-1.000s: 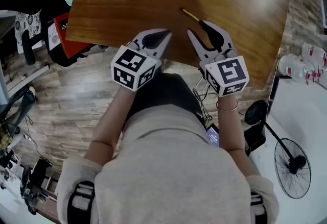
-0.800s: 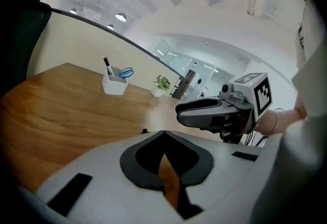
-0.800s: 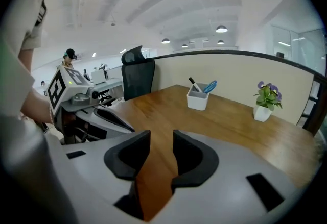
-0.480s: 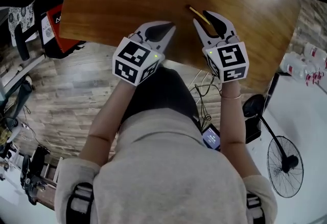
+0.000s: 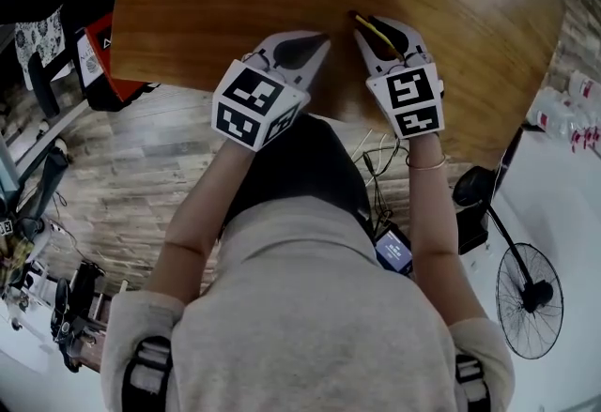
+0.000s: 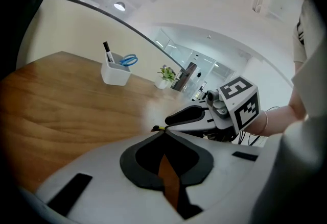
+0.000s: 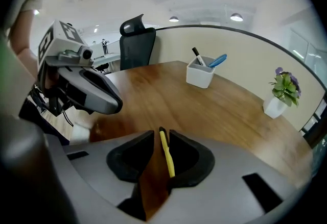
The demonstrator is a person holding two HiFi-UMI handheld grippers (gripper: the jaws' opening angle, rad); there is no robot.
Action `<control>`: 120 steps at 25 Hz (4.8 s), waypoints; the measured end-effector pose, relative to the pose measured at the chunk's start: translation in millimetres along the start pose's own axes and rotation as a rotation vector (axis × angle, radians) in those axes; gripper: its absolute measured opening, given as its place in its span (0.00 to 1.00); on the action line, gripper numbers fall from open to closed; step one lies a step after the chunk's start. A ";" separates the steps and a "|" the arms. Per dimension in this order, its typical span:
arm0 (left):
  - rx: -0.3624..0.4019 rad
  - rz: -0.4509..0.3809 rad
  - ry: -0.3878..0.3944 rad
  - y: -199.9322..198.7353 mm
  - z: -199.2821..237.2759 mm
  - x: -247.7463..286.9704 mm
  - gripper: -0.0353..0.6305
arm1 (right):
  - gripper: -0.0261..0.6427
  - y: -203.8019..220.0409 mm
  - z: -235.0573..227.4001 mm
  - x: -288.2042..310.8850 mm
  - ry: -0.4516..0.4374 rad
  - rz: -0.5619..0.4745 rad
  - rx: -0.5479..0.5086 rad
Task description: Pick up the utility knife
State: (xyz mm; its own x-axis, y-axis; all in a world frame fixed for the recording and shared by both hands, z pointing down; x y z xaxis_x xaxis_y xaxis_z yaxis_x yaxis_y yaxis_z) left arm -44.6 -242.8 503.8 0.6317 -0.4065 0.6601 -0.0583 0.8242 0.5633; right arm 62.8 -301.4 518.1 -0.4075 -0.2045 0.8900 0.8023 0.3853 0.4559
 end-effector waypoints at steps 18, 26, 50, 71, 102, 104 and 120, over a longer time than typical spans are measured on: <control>-0.016 0.011 0.037 -9.6 3.8 11.6 0.07 | 0.14 6.7 -1.1 13.1 -0.035 0.100 -0.048; 0.018 -0.001 0.029 -12.4 0.9 1.8 0.07 | 0.14 -5.4 4.6 0.7 0.014 0.041 -0.032; 0.173 -0.219 -0.039 -85.9 -32.8 -66.9 0.07 | 0.13 -93.0 -6.9 -157.9 0.281 -0.464 0.039; 0.465 -0.380 0.004 -161.9 -101.8 -118.2 0.07 | 0.13 -75.3 -0.1 -271.2 0.236 -0.919 0.248; 0.527 -0.261 0.101 -132.1 -141.5 -81.5 0.07 | 0.13 -14.6 24.6 -244.8 0.152 -0.949 0.350; 0.524 -0.254 0.104 -128.6 -140.9 -79.6 0.07 | 0.13 -10.7 25.3 -241.6 0.144 -0.939 0.365; 0.460 -0.174 0.069 -105.1 -142.2 -61.0 0.07 | 0.13 4.5 29.1 -225.3 0.118 -0.846 0.409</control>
State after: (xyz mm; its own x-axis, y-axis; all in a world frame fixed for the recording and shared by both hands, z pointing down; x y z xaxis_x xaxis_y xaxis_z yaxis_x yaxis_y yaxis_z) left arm 33.0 -248.5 333.7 0.7115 -0.4826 0.5108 -0.2725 0.4806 0.8335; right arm 145.6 -227.4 319.9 -0.7194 -0.6414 0.2664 0.0365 0.3481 0.9367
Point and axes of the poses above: the fingertips, and each gripper's own axes: x forward along the fingers, z to its left, y out of its underside, the point moved 6 cm from there along -x, backward along the fingers, and after that the axes turned 14 degrees about z, right-handed, at the moved point
